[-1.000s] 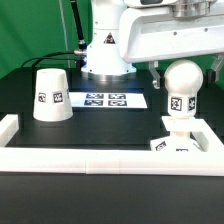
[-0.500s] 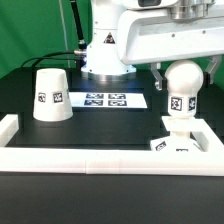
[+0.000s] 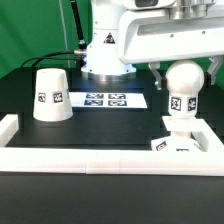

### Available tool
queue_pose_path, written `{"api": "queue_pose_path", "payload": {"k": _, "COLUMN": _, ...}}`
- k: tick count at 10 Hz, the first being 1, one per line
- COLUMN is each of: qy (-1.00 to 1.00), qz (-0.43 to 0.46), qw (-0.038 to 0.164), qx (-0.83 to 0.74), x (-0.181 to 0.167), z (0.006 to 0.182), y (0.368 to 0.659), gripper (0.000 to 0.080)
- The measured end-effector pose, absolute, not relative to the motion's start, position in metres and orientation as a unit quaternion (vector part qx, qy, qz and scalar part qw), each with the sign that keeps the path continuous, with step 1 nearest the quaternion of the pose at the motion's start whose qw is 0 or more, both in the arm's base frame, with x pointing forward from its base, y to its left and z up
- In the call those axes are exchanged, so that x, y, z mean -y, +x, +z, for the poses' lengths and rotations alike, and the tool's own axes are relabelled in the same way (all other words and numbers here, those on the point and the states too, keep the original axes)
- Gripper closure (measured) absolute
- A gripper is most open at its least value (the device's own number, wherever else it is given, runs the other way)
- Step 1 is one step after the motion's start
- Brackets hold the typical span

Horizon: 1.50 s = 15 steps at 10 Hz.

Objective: Assemble lamp

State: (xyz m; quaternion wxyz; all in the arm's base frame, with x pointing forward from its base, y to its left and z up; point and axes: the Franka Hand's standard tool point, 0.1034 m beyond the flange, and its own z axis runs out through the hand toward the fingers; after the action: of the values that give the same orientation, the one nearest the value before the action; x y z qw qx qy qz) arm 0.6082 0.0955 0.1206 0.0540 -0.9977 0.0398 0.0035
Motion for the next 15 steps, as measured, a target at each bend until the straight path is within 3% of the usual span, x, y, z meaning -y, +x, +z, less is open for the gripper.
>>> {"api": "queue_pose_path", "payload": {"k": 8, "qy": -0.922, "qz": 0.025, "qw": 0.054, "qx": -0.382, "x": -0.1031, "z": 0.1196, "y": 0.6073, "gripper": 0.022}}
{"api": "queue_pose_path", "payload": {"k": 9, "qy": -0.916, "qz": 0.027, "qw": 0.054, "qx": -0.397, "x": -0.1042, "z": 0.1196, "y": 0.607, "gripper": 0.022}}
{"api": "queue_pose_path", "payload": {"k": 12, "qy": -0.932, "qz": 0.026, "qw": 0.056, "qx": -0.358, "x": -0.105, "z": 0.1202, "y": 0.6066, "gripper": 0.0112}}
{"api": "queue_pose_path", "payload": {"k": 15, "qy": -0.957, "qz": 0.023, "qw": 0.058, "qx": -0.282, "x": -0.1054, "z": 0.1199, "y": 0.6057, "gripper": 0.0102}}
